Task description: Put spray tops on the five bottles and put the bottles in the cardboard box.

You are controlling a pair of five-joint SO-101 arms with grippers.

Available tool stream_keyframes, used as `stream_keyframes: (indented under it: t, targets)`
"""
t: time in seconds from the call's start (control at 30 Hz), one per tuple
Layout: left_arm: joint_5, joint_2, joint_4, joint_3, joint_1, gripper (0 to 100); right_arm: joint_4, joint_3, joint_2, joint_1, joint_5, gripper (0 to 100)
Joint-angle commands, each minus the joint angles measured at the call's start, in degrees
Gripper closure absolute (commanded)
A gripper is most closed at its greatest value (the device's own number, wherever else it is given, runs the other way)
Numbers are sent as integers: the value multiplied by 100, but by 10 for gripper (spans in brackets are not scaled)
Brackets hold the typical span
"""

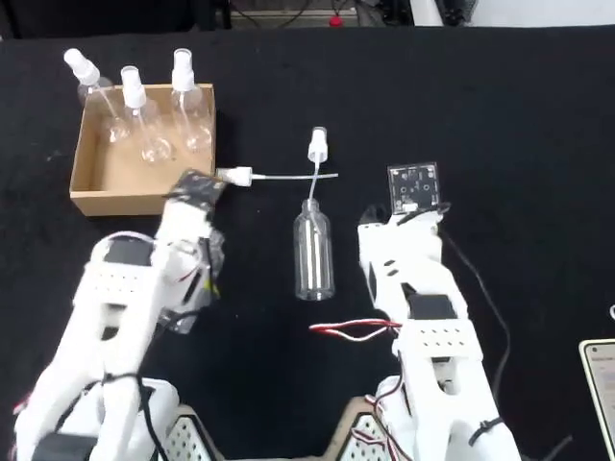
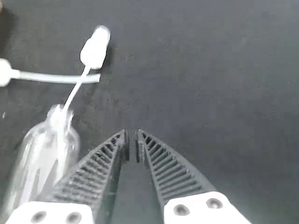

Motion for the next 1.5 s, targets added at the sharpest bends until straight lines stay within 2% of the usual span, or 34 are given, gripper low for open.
stream_keyframes:
  t: [0.0, 0.13, 0.3, 0.37, 0.5, 0.6, 0.7, 0.87, 0.97, 1.07, 1.2, 1.47]
  targets:
    - [-53, -853, -26, 303, -497, 794, 800, -813, -110, -721, -35, 962]
    - [176, -1257, -26, 497, -681, 794, 1705, -1323, -110, -1644, -35, 956]
    - [519, -1530, -53, 892, -725, 794, 2593, -1982, -75, -2330, 18, 811]
    - [536, -1565, -264, 1042, -787, 794, 2673, -2132, -84, -2189, 18, 789]
    - [519, -1538, -756, 1323, -945, 794, 2391, -2545, -48, -1073, -35, 827]
    - [519, -1556, -756, 1314, -963, 794, 1934, -2844, 259, -589, -580, 875]
    - [519, -1582, -765, 1314, -963, 794, 1635, -3187, 927, -571, -1301, 888]
    - [519, -1582, -782, 1367, -936, 794, 897, -3837, 2343, -316, -2022, 888]
    - [519, -1582, -782, 1367, -936, 794, 809, -4365, 3204, -237, -2435, 888]
    - [519, -1582, -791, 1367, -936, 794, 1002, -4840, 3969, -255, -2558, 879]
    - [519, -1591, -800, 1367, -945, 794, 1319, -5437, 4840, -264, -2585, 811]
    - [510, -1591, -800, 1367, -963, 794, 1899, -6158, 5701, -501, -2576, 809]
